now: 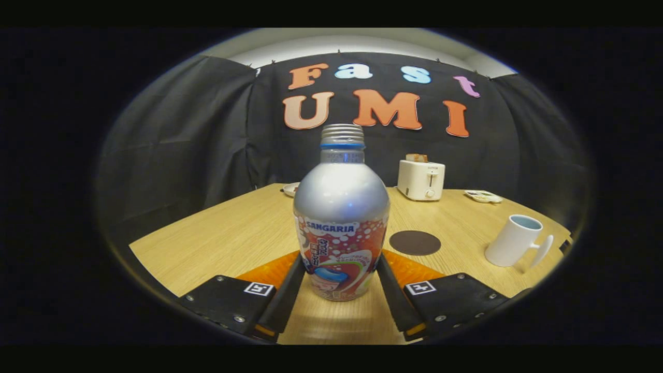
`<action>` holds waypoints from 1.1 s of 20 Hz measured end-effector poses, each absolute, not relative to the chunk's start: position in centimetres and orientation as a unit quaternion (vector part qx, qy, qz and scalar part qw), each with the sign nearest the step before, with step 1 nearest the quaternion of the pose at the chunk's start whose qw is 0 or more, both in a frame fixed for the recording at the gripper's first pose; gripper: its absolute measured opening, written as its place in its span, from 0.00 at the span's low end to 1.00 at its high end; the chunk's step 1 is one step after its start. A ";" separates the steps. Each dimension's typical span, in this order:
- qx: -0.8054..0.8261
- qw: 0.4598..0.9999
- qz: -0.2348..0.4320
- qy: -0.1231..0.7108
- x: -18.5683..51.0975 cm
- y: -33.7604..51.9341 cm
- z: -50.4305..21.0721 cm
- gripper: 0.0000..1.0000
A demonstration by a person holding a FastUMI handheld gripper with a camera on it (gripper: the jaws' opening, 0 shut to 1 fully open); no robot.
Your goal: Take the bottle from table, then pour the juice into the cup, finally place the bottle on the coaster
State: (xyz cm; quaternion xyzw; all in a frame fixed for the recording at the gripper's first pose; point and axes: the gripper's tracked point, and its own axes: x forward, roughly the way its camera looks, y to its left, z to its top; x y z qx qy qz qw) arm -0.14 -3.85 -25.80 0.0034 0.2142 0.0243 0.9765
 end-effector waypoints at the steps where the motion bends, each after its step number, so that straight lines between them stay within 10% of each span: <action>1: 0.021 0.977 0.024 0.211 0.0 -3.7 -25.4 0.77; 22: 0.435 0.879 -0.031 0.193 3.0 -7.8 -25.3 0.76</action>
